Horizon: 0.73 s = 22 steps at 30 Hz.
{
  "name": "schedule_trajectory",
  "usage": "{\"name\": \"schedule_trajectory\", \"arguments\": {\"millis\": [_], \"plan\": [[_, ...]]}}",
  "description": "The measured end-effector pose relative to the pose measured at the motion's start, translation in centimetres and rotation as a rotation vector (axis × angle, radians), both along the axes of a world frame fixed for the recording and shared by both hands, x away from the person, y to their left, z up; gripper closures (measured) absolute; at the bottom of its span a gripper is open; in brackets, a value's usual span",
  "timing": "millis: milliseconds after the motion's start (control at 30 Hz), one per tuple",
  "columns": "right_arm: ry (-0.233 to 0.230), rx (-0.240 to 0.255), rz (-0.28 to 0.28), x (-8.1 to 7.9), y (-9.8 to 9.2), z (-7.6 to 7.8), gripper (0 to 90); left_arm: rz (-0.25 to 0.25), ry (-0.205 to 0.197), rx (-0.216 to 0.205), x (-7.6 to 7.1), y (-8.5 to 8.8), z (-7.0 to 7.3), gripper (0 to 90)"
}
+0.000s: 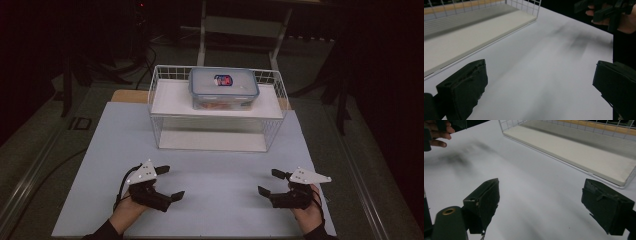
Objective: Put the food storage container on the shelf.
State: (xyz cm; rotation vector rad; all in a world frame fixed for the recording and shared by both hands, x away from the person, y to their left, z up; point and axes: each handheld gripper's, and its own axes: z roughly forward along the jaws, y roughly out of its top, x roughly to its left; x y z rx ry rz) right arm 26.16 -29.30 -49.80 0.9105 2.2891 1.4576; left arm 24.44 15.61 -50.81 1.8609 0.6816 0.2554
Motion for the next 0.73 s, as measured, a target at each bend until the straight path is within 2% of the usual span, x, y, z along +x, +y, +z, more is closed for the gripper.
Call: {"name": "schedule_trajectory", "arguments": {"millis": [67,167,333,500,633,733], "plan": [[0.004,0.000,-0.002,0.1,-0.1,-0.2,14.7,0.011,-0.015,0.016,-0.1,0.3,-0.2,0.0],[0.017,0.009,-0.011,0.2,-0.3,-0.4,14.7,0.023,0.000,0.013,0.1,0.7,-0.6,0.0],[0.042,-0.008,-0.021,0.5,-0.3,-0.8,14.7,0.048,0.018,0.010,0.4,1.0,-1.0,0.0],[0.047,-0.010,-0.022,0.5,-0.3,-0.9,14.7,0.026,0.007,0.004,0.2,0.6,-0.8,0.0],[0.054,-0.005,-0.021,0.6,-0.3,-1.0,14.7,0.013,0.033,0.017,0.3,0.3,-1.4,0.0],[0.061,-0.004,-0.021,0.6,-0.4,-1.1,14.8,0.003,0.038,0.032,0.4,0.0,-1.6,0.0]]}}
